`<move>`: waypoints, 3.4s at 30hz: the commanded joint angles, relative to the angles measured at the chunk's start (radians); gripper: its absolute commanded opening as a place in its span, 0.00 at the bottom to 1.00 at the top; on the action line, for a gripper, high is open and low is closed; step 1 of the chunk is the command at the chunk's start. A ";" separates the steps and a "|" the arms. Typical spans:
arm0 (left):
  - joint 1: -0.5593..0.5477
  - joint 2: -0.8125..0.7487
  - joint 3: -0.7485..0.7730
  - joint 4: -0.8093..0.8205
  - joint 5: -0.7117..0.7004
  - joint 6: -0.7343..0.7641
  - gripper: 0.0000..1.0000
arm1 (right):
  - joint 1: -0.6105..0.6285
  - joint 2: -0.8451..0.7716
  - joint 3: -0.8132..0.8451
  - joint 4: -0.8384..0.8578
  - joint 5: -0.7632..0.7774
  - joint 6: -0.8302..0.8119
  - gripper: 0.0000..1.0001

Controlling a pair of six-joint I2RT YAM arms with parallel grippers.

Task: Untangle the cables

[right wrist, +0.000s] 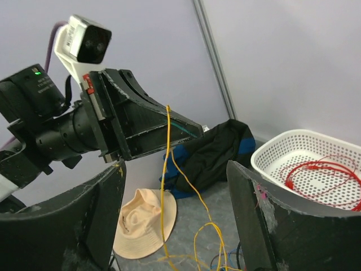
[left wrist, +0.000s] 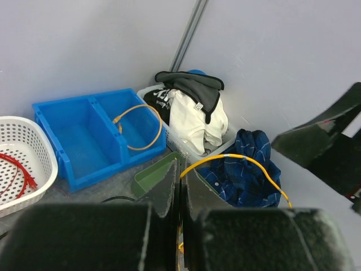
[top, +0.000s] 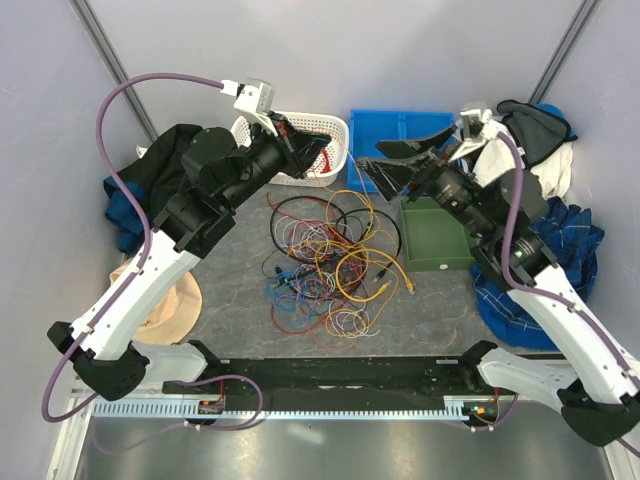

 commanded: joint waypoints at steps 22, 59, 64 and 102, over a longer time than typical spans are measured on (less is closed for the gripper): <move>0.004 -0.182 -0.312 0.031 -0.287 -0.027 1.00 | 0.043 0.106 0.313 -0.240 0.314 -0.108 0.00; -0.150 0.170 -1.206 1.696 0.073 0.114 0.94 | 0.045 0.183 0.678 -0.471 0.305 -0.011 0.00; -0.150 0.186 -1.167 1.612 0.014 0.066 0.02 | 0.043 0.166 0.660 -0.474 0.337 -0.036 0.00; 0.269 -0.374 -0.911 0.031 -0.120 -0.474 0.02 | 0.042 0.262 0.578 -0.386 0.768 -0.249 0.00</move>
